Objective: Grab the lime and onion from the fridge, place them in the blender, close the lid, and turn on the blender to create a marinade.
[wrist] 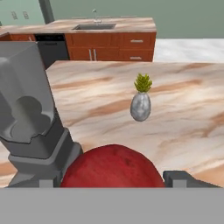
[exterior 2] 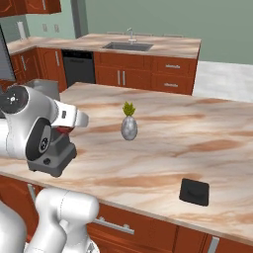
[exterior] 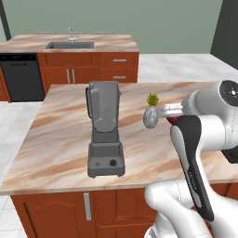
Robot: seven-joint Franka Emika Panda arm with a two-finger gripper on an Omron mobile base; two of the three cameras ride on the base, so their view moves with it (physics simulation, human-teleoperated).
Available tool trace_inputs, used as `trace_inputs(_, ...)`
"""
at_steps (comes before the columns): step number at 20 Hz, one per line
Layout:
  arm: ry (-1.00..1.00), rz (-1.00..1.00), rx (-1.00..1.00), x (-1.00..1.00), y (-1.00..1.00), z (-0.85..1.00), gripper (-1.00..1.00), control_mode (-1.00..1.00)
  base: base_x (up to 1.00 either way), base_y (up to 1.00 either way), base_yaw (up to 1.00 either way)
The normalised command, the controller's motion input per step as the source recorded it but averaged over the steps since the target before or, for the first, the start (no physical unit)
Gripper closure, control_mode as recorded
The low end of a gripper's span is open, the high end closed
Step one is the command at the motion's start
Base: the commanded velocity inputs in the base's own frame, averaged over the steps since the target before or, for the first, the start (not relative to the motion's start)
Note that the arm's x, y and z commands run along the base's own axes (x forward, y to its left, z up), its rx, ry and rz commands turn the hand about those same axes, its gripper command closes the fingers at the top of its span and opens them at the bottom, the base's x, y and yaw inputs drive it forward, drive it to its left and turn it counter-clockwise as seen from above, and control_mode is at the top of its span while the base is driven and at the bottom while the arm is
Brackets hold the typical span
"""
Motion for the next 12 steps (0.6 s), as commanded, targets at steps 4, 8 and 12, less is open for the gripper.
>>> trace_inputs(4,0.0,0.09,0.0,0.16,0.0,0.2,1.0,-1.0,0.0,0.0,0.0)
trace_inputs(8,0.0,0.12,0.0,0.11,0.0,0.49,1.0,-1.0,0.0,0.0,0.0)
trace_inputs(12,0.0,0.09,0.0,0.14,0.08,0.65,1.0,-1.0,0.0,0.0,0.0)
